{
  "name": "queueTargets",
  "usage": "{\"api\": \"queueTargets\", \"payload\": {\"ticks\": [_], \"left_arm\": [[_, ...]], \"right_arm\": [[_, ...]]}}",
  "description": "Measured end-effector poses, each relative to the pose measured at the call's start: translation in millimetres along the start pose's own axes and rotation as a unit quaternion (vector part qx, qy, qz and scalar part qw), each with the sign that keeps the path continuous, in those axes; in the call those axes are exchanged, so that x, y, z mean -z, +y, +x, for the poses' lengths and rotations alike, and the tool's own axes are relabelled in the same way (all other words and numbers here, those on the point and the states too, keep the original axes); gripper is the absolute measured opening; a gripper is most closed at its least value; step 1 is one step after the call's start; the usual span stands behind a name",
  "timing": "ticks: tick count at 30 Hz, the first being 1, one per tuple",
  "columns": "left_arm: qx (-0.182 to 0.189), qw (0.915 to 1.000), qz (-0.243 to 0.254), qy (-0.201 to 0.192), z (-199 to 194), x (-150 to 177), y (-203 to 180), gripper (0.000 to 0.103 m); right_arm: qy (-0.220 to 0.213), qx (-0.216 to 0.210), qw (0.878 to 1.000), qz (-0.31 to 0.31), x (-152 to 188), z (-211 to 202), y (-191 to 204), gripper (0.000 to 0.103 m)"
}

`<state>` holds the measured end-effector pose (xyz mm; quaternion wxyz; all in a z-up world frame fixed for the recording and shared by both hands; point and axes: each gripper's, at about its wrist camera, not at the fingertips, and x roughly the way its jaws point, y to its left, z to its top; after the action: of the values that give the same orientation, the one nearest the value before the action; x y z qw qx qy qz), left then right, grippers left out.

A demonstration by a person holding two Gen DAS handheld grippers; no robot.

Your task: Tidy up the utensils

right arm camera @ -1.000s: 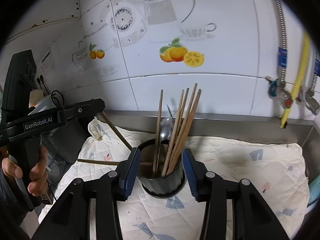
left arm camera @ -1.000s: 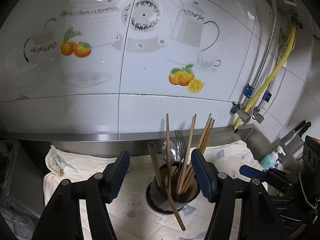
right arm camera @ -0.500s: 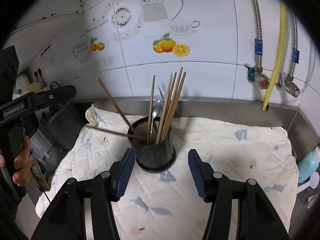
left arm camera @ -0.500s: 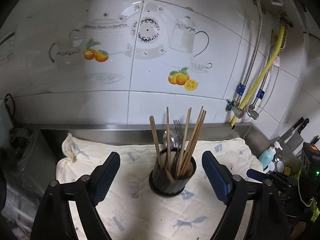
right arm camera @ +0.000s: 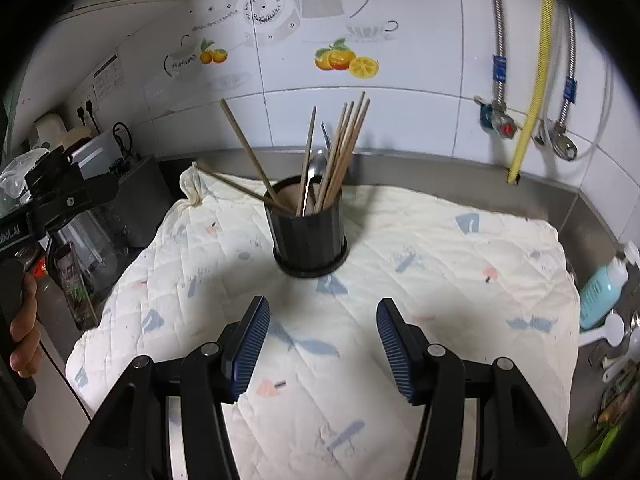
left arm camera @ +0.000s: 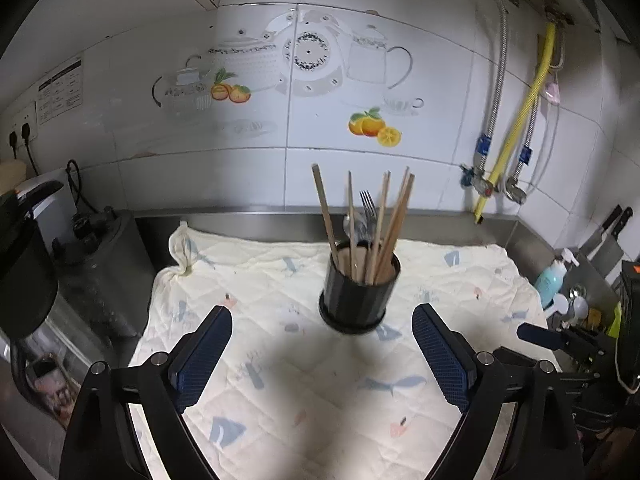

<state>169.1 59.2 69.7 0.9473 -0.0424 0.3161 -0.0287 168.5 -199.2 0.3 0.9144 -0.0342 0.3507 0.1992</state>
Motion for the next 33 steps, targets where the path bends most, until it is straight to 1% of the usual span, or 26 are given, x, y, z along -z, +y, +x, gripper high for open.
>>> {"api": "queueTargets", "payload": {"ticks": [5, 8, 10, 13, 18, 21, 28, 33], "left_arm": [[-0.008, 0.9999, 0.005, 0.003, -12.4, 22.8, -13.1, 0.099], [0.001, 0.9999, -0.004, 0.013, -14.7, 35.4, -16.9, 0.099], [0.006, 0.9998, -0.008, 0.019, -15.7, 43.3, -18.4, 0.099], [0.009, 0.9995, -0.013, 0.027, -14.7, 51.9, -20.2, 0.099], [-0.009, 0.9985, -0.013, 0.052, -7.0, 66.4, -27.3, 0.099], [-0.015, 0.9980, -0.007, 0.061, -4.6, 72.1, -30.7, 0.099], [-0.034, 0.9975, 0.001, 0.062, -8.1, 79.9, -33.9, 0.099], [-0.036, 0.9972, -0.002, 0.066, -10.0, 83.5, -30.4, 0.099]], "right_arm": [[0.002, 0.012, 1.000, 0.004, 15.4, -13.0, -6.2, 0.061], [0.001, 0.019, 1.000, 0.010, 23.4, -20.6, -11.4, 0.061], [0.002, 0.016, 1.000, 0.020, 29.2, -25.7, -17.6, 0.061], [0.001, 0.027, 0.999, 0.026, 38.2, -31.6, -23.9, 0.062], [0.006, 0.031, 0.999, 0.023, 51.0, -34.4, -24.1, 0.062], [0.008, 0.022, 0.999, 0.025, 55.0, -34.7, -21.3, 0.062], [0.010, 0.003, 1.000, 0.022, 58.6, -32.5, -10.3, 0.062], [0.011, 0.003, 1.000, 0.010, 59.5, -33.0, -0.4, 0.062]]}}
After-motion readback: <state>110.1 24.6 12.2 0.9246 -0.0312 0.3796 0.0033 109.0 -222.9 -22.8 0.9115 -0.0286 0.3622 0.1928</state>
